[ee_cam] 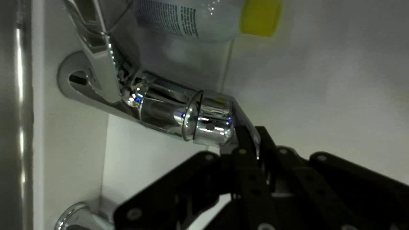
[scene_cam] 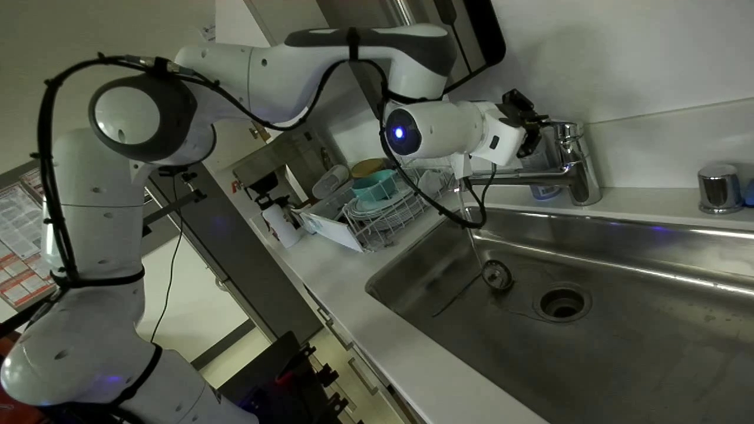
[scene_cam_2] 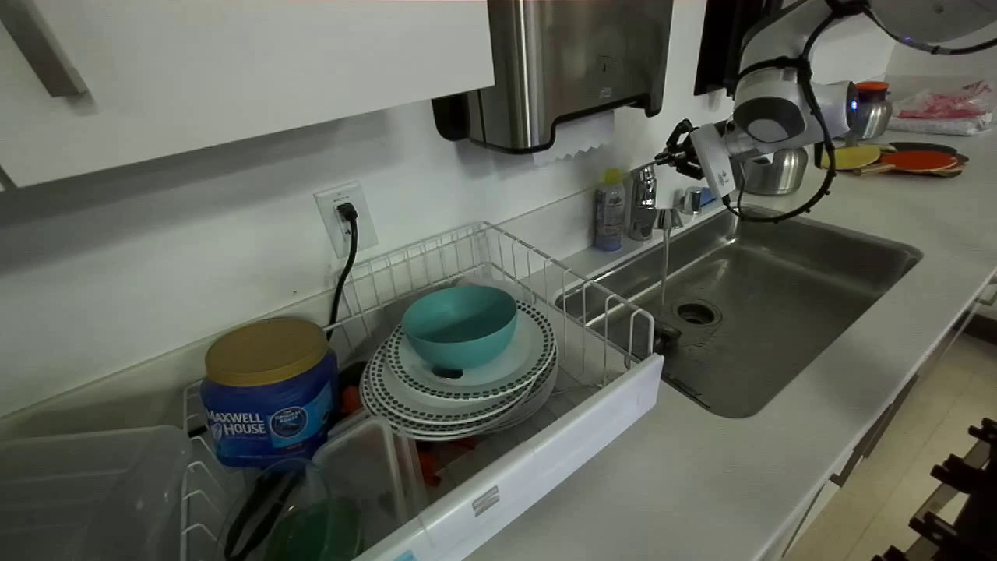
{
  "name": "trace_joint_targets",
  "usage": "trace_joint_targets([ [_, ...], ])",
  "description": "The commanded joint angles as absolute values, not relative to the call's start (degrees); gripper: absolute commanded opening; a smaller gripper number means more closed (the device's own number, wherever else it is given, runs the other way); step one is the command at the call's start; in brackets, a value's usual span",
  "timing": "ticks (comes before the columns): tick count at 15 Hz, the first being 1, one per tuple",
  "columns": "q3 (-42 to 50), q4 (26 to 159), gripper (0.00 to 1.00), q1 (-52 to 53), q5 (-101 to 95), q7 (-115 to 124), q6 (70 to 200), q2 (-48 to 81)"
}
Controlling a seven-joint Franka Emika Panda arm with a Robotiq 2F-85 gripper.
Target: Open the tap
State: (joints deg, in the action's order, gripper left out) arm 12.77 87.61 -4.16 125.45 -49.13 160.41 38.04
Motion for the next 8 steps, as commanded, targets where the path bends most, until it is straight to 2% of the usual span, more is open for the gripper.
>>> trace_joint_targets([
  [1,12.6,86.4,0.02,-2.8,115.4,-41.6,166.3,35.0],
  [7,13.9,86.3,0.02,-2.0,94.7,-21.0,165.3,35.6],
  [8,14.2,86.3,0.26,-2.0,92.4,-18.7,165.0,35.7],
])
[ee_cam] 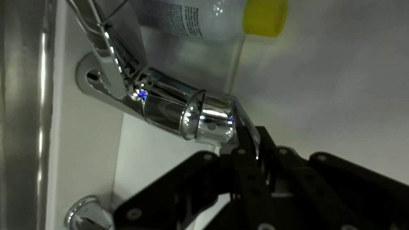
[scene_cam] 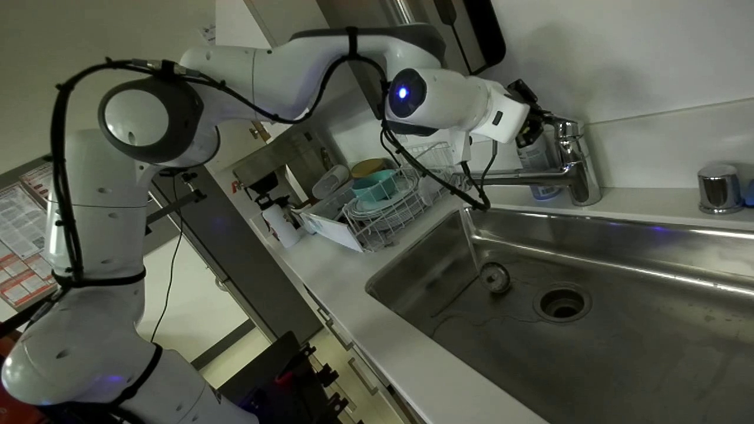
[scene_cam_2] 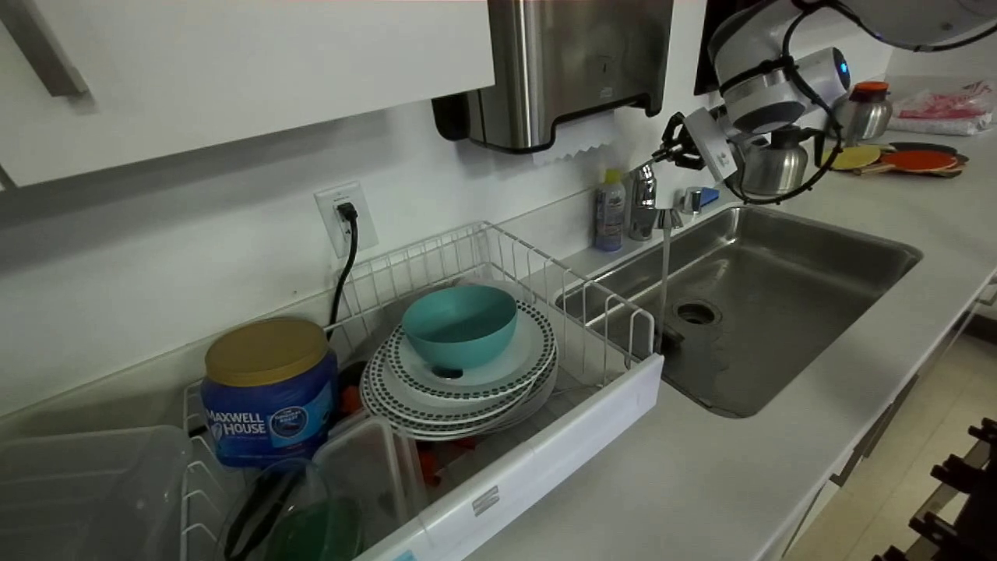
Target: Open the tap
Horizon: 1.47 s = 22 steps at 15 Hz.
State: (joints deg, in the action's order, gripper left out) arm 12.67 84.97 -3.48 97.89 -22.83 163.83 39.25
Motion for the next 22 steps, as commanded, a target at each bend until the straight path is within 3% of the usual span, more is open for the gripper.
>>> trace_joint_targets([
  [1,14.4,86.4,0.37,-1.9,90.3,-17.0,164.8,35.7],
  [10,17.7,94.0,1.00,-1.8,76.4,-11.0,160.7,28.0],
  [18,20.7,102.1,1.00,-2.3,68.3,-10.4,150.1,21.7],
  [19,16.1,102.8,1.00,-6.3,65.3,-9.4,151.1,20.8],
  [22,13.8,103.9,1.00,-8.7,62.8,-8.7,151.2,19.9],
])
